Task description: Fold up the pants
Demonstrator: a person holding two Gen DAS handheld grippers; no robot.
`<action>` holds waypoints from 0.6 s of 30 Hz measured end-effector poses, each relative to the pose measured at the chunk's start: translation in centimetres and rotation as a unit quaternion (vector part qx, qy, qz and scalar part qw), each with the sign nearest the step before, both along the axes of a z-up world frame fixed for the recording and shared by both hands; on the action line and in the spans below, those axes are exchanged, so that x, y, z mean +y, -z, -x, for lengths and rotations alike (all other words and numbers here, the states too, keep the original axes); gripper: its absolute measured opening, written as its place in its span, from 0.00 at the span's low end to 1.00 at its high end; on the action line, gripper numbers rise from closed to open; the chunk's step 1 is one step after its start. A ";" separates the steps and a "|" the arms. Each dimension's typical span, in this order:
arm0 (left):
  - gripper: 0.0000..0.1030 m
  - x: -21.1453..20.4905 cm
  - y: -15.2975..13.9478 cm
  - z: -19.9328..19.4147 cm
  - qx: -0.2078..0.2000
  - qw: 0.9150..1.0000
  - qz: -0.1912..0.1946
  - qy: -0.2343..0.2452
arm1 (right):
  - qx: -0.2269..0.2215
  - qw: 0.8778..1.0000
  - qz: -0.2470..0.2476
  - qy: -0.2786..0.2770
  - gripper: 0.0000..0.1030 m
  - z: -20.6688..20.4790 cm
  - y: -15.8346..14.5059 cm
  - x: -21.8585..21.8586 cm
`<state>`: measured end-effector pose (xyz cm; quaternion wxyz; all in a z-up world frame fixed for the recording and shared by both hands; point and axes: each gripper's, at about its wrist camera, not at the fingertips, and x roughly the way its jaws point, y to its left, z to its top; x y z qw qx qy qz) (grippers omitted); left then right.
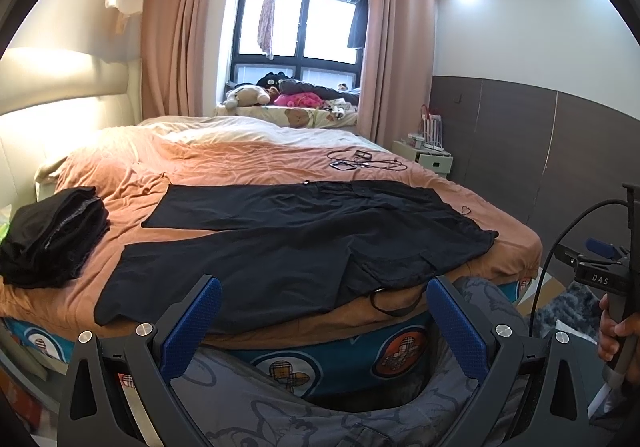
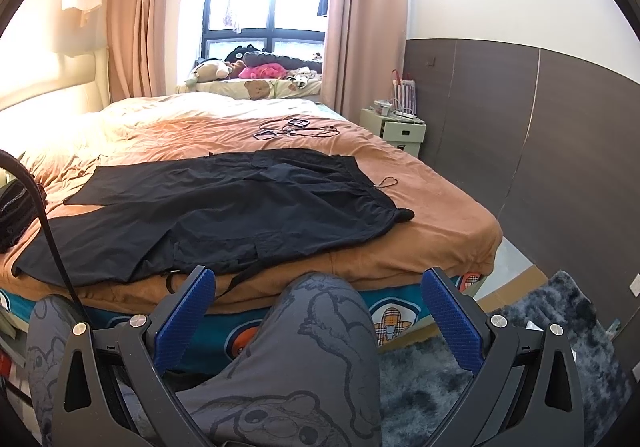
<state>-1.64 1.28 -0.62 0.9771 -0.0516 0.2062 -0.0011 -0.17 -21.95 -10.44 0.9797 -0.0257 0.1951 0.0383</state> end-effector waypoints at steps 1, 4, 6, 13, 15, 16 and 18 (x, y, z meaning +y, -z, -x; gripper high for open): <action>1.00 0.1 0.1 0.1 0.000 1.000 0.002 0.000 | 0.000 1.000 0.000 0.000 1.00 0.0 0.0 0.0; 1.00 0.1 0.1 0.3 0.000 1.000 0.002 -0.005 | -0.001 1.000 -0.003 -0.003 1.00 0.1 -0.1 0.0; 1.00 0.3 0.1 0.5 -0.001 1.000 0.003 -0.007 | -0.003 1.000 -0.005 -0.006 1.00 0.2 -0.1 -0.1; 1.00 0.6 0.2 1.1 -0.003 1.000 0.008 -0.018 | -0.002 1.000 -0.005 -0.011 1.00 0.3 0.1 0.0; 1.00 0.8 0.3 1.1 -0.003 1.000 0.012 -0.018 | -0.002 1.000 -0.006 -0.011 1.00 0.3 0.0 0.0; 1.00 1.0 0.3 1.1 -0.002 1.000 0.013 -0.019 | -0.003 1.000 -0.006 -0.011 1.00 0.3 0.0 0.1; 1.00 1.1 0.5 1.1 -0.002 1.000 0.013 -0.020 | -0.003 1.000 -0.005 -0.011 1.00 0.4 -0.1 0.2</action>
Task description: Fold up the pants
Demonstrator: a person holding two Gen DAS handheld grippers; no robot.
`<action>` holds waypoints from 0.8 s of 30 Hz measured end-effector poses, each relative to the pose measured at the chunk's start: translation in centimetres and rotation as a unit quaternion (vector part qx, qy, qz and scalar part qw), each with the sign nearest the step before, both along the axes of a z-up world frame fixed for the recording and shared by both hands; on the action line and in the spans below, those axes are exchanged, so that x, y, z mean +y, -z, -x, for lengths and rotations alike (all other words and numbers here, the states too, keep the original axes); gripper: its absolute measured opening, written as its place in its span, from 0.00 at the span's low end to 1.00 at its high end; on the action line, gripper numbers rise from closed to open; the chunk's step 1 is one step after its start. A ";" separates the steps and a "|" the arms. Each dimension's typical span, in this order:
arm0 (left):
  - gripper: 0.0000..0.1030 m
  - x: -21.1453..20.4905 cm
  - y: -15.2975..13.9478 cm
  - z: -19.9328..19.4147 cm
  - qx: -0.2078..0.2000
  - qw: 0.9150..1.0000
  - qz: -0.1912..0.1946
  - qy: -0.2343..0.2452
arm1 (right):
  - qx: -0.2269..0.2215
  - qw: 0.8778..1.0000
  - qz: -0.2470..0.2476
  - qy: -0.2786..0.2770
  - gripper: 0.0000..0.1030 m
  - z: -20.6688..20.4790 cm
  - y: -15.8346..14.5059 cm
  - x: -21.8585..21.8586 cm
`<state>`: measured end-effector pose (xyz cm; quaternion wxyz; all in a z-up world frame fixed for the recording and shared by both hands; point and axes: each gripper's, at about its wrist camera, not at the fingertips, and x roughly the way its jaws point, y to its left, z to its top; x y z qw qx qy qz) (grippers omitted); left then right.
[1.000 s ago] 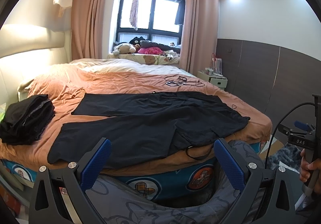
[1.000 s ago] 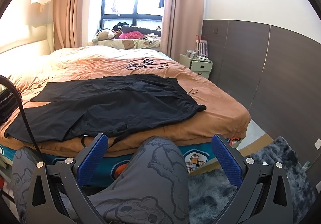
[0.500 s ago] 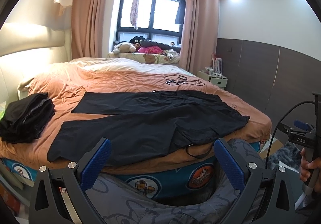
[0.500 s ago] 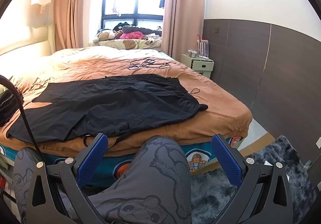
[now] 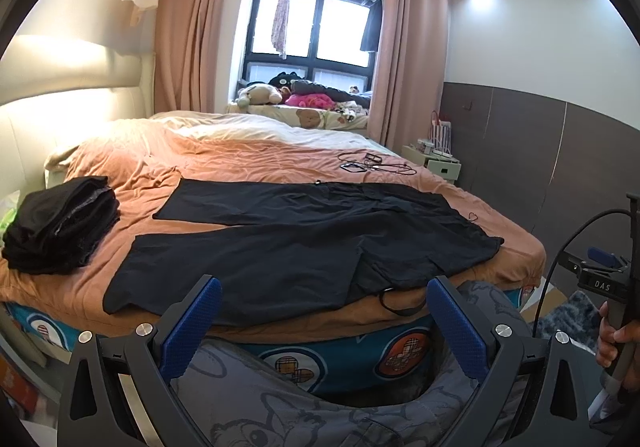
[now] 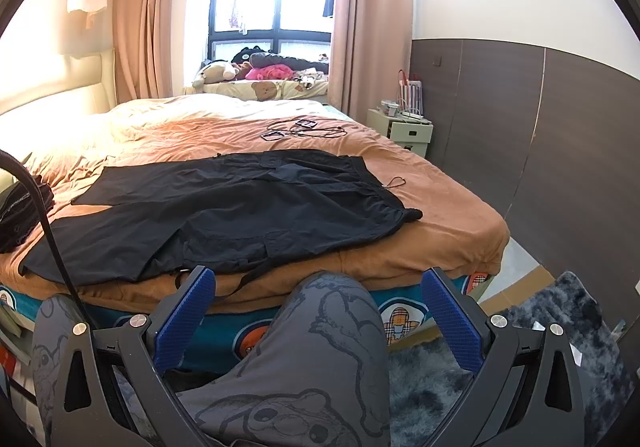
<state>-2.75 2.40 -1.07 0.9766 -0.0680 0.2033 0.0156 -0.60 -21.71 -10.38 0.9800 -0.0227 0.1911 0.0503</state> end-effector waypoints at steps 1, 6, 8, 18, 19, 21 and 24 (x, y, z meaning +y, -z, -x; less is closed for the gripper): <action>1.00 0.1 0.0 0.1 0.000 1.000 0.000 0.000 | 0.001 1.000 0.000 0.000 1.00 -0.1 0.0 0.0; 1.00 0.7 0.2 0.2 -0.001 1.000 0.008 -0.007 | 0.002 1.000 -0.006 -0.002 1.00 -0.3 -0.1 0.0; 1.00 1.2 0.5 0.2 0.000 1.000 0.012 -0.012 | 0.002 1.000 -0.005 -0.002 1.00 -0.5 0.0 0.1; 1.00 5.3 2.2 -0.6 0.019 0.997 0.040 -0.061 | 0.056 0.998 -0.022 -0.023 1.00 -4.8 -0.4 0.9; 1.00 5.8 2.4 -0.7 0.022 0.997 0.042 -0.068 | 0.060 0.998 -0.024 -0.026 1.00 -5.3 -0.5 0.9; 1.00 6.9 2.9 -1.2 0.032 0.995 0.048 -0.084 | 0.074 0.997 -0.022 -0.030 1.00 -6.8 -0.6 1.0; 1.00 9.1 3.8 -2.1 0.049 0.990 0.066 -0.112 | 0.095 0.994 -0.030 -0.037 1.00 -8.8 -1.0 0.9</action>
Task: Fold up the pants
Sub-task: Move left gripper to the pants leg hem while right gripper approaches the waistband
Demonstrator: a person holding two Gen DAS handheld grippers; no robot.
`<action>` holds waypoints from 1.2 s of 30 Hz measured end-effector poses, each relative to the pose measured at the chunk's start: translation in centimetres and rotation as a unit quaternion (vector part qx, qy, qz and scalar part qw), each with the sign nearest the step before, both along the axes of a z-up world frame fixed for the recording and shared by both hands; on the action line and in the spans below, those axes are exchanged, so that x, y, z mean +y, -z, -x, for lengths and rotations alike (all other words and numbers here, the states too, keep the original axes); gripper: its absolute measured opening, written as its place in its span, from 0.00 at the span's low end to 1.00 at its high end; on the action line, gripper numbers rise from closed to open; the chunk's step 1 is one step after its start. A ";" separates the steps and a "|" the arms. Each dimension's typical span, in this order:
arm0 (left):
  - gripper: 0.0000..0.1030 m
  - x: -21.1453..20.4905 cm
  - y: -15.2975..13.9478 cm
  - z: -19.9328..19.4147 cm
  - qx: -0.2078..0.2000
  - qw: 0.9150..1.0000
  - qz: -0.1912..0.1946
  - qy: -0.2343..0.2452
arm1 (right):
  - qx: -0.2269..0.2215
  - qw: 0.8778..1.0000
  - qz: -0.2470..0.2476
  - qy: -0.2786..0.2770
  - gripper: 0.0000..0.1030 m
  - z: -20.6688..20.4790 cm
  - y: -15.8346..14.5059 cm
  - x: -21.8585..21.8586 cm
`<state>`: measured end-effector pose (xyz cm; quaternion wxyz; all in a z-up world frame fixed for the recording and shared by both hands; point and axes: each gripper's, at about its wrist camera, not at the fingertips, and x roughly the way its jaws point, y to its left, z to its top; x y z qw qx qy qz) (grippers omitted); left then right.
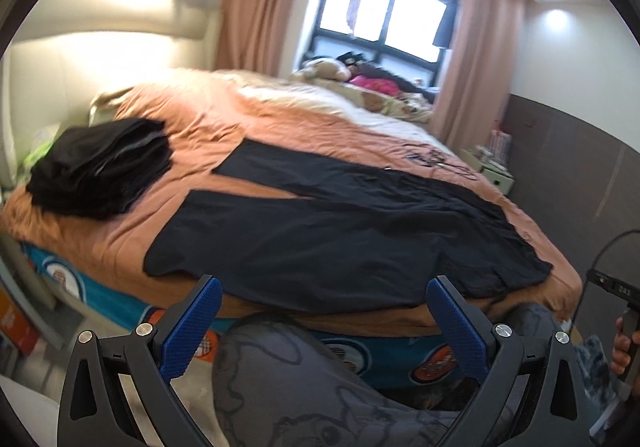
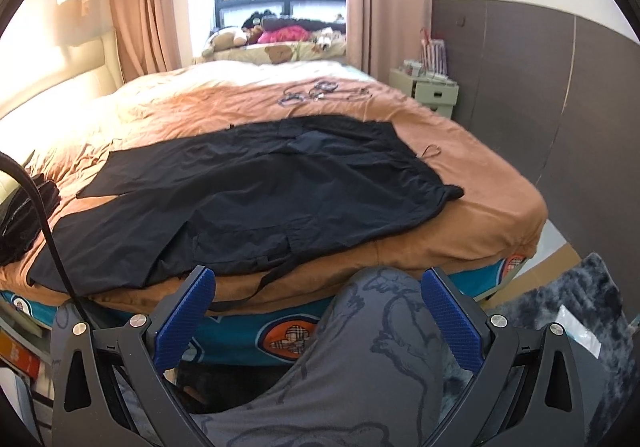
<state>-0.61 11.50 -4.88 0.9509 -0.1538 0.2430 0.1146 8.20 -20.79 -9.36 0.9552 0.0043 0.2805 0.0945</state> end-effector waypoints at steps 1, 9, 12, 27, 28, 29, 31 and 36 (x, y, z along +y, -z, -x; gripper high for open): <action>1.00 0.8 0.3 -0.4 0.009 1.000 0.004 -0.014 | 0.006 1.000 -0.005 -0.003 1.00 -0.7 -0.1 0.0; 1.00 5.8 2.2 -2.9 0.060 0.995 0.003 -0.083 | 0.046 0.999 -0.003 -0.017 1.00 -5.7 -0.5 0.0; 0.99 7.1 3.0 -3.7 0.075 0.992 0.005 -0.098 | 0.035 0.999 0.003 -0.019 1.00 -6.8 -0.7 -0.3; 0.99 12.1 6.1 -5.6 0.088 0.973 0.037 -0.211 | 0.055 0.998 -0.034 0.007 1.00 -12.7 2.7 -1.8; 0.99 12.3 6.3 -5.5 0.085 0.972 0.046 -0.214 | 0.056 0.998 -0.039 0.004 1.00 -12.9 2.9 -1.9; 0.99 12.4 6.6 -5.5 0.084 0.971 0.058 -0.218 | 0.056 0.998 -0.042 0.003 1.00 -13.1 3.1 -2.0; 0.99 12.7 7.5 -5.6 0.094 0.967 0.073 -0.223 | 0.066 0.997 -0.035 0.003 1.00 -13.9 3.5 -2.2; 0.99 12.2 9.2 -6.6 0.131 0.966 0.060 -0.214 | 0.067 0.998 -0.017 0.008 1.00 -15.5 3.8 -2.2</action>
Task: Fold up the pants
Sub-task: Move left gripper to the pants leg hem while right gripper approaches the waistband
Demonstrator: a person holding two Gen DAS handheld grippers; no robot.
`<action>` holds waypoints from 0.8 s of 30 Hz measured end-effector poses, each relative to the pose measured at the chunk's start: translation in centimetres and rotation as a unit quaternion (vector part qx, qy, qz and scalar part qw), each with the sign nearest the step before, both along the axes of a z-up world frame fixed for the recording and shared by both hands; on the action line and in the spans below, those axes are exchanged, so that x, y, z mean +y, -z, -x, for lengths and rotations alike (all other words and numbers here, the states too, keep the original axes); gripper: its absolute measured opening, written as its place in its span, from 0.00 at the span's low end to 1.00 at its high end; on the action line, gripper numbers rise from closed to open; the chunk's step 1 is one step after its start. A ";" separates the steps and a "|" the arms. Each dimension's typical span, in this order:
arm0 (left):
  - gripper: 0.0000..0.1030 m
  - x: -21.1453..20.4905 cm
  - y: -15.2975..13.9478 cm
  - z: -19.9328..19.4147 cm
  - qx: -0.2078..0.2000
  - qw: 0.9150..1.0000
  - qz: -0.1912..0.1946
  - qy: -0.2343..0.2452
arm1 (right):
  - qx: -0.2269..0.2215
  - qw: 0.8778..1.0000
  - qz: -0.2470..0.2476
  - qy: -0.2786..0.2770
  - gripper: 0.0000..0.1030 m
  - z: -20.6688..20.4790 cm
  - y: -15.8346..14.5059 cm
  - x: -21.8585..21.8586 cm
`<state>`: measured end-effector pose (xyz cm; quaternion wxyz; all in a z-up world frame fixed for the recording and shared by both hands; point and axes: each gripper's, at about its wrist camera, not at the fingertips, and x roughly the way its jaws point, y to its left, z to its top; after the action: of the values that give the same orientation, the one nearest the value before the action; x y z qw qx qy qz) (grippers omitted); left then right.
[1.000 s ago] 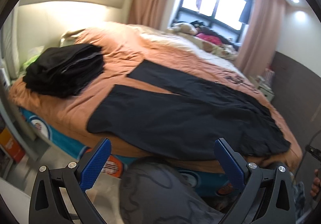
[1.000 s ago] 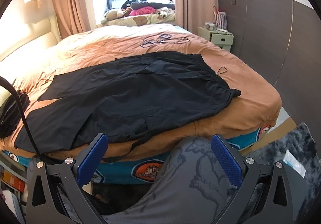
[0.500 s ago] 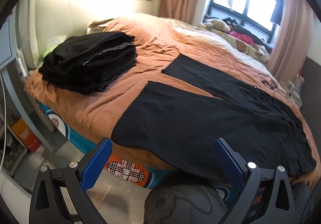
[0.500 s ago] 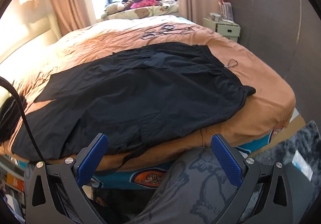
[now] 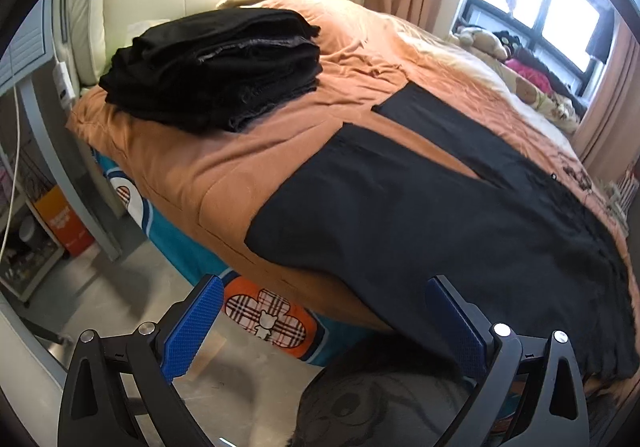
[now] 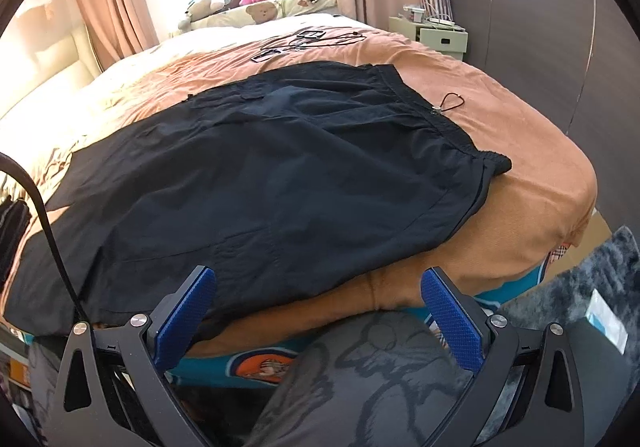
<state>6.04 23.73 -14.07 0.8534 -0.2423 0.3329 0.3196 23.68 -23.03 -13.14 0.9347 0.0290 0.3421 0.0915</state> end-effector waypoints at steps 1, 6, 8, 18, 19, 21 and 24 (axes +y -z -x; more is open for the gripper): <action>0.99 -0.2 0.3 -0.2 -0.001 1.000 0.002 0.010 | 0.000 1.000 0.004 0.002 1.00 -0.2 0.0 0.0; 0.99 -0.4 1.8 -1.4 -0.010 0.999 0.039 0.033 | -0.001 1.000 0.006 0.007 1.00 -0.8 0.0 -0.3; 0.99 0.0 2.2 -1.7 -0.025 0.997 0.061 0.035 | 0.002 1.000 0.004 0.007 1.00 -1.1 0.1 -0.6; 0.92 2.4 2.6 -3.1 -0.070 0.994 0.080 0.021 | 0.026 0.999 -0.029 0.027 1.00 -3.0 1.1 -2.9; 0.89 2.7 2.6 -3.1 -0.071 0.994 0.080 0.016 | 0.031 0.998 -0.036 0.033 1.00 -3.4 1.2 -3.4; 0.75 3.5 2.6 -3.2 -0.070 0.994 0.084 0.007 | 0.038 0.997 -0.051 0.046 1.00 -3.8 1.4 -4.3; 0.61 4.7 2.9 -3.0 -0.076 0.992 0.101 -0.015 | 0.047 0.994 -0.076 0.063 1.00 -4.6 1.6 -5.6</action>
<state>9.04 28.47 -16.96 0.8425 -0.3560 0.2936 0.2780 28.32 -28.58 -14.76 0.9165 0.1257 0.3756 0.0563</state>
